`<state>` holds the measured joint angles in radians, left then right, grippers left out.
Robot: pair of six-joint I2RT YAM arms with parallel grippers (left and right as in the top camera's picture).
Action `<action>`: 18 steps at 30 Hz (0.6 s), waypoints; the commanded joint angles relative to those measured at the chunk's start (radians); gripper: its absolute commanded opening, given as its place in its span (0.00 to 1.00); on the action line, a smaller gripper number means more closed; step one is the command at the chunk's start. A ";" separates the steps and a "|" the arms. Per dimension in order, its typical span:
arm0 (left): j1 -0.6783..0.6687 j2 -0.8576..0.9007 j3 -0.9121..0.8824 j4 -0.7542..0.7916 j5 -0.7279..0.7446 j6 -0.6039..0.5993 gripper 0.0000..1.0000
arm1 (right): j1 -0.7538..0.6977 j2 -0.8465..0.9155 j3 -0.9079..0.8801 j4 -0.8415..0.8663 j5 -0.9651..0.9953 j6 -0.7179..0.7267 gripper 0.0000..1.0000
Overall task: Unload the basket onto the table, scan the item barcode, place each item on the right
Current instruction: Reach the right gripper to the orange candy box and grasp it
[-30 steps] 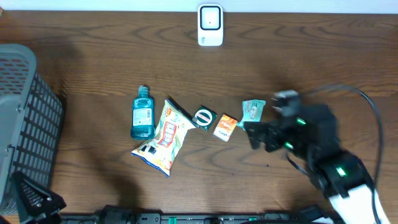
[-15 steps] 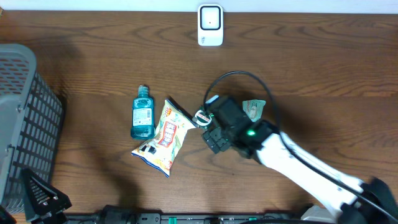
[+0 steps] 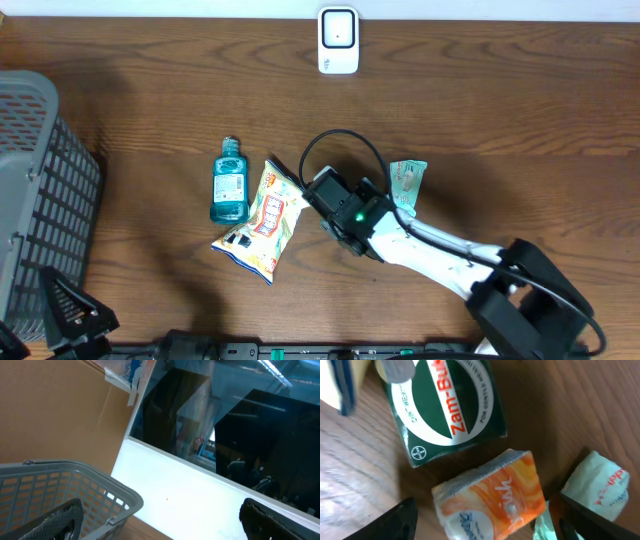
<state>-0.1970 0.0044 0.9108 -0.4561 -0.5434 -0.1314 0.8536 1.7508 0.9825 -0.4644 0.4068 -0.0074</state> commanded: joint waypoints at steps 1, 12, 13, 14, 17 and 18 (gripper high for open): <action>0.001 -0.002 -0.008 0.002 0.012 -0.005 0.98 | 0.003 0.053 0.017 0.002 0.039 -0.035 0.72; 0.001 -0.002 -0.008 0.001 0.012 -0.005 0.98 | 0.000 0.093 0.102 -0.098 -0.128 0.126 0.01; 0.001 -0.002 -0.008 0.001 0.012 -0.005 0.98 | -0.002 0.087 0.129 -0.120 -0.129 0.158 0.01; 0.001 -0.002 -0.008 0.001 0.012 -0.005 0.98 | -0.006 0.077 0.177 -0.164 -0.128 0.217 0.01; 0.001 -0.002 -0.008 0.001 0.012 -0.005 0.98 | -0.035 0.051 0.309 -0.311 -0.130 0.481 0.01; 0.001 -0.002 -0.008 0.001 0.012 -0.005 0.98 | -0.047 0.045 0.352 -0.372 -0.140 0.601 0.01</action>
<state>-0.1970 0.0044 0.9100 -0.4595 -0.5365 -0.1314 0.8471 1.8355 1.1992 -0.7403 0.3054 0.2100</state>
